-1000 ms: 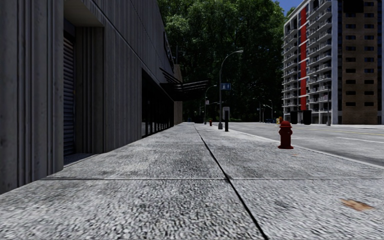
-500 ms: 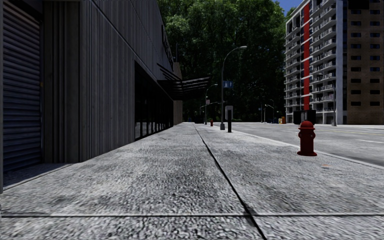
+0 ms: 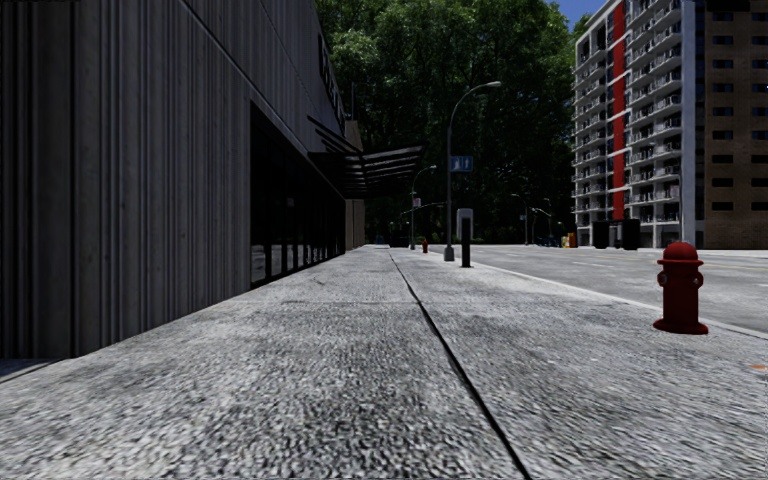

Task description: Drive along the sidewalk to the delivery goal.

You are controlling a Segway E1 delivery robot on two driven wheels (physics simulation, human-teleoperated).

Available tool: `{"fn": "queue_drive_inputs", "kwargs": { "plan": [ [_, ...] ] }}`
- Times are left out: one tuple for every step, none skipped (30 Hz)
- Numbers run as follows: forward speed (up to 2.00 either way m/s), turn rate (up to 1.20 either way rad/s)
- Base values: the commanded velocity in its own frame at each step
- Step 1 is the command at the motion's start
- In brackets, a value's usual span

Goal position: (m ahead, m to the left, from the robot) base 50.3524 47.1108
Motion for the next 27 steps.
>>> {"fn": "queue_drive_inputs", "kwargs": {
  "plan": [
    [1.96,0.0],
    [1.96,0.0],
    [1.96,0.0],
    [1.96,0.0],
    [1.96,0.0],
    [1.96,0.0],
    [1.96,0.0],
    [2.0,0.0],
    [2.0,0.0],
    [2.0,0.0],
    [2.0,0.0],
    [2.0,0.0],
    [2.0,0.0],
    [2.0,0.0],
    [2.0,0.0],
    [2.0,0.0],
    [2.0,0.0],
    [2.0,0.0],
    [2.0,0.0],
    [2.0,0.0],
    [2.0,0.0],
    [2.0,0.0],
    [2.0,0.0],
    [2.0,0.0],
    [2.0,0.0],
    [2.0,0.0],
    [2.0,0.0]
  ]
}}
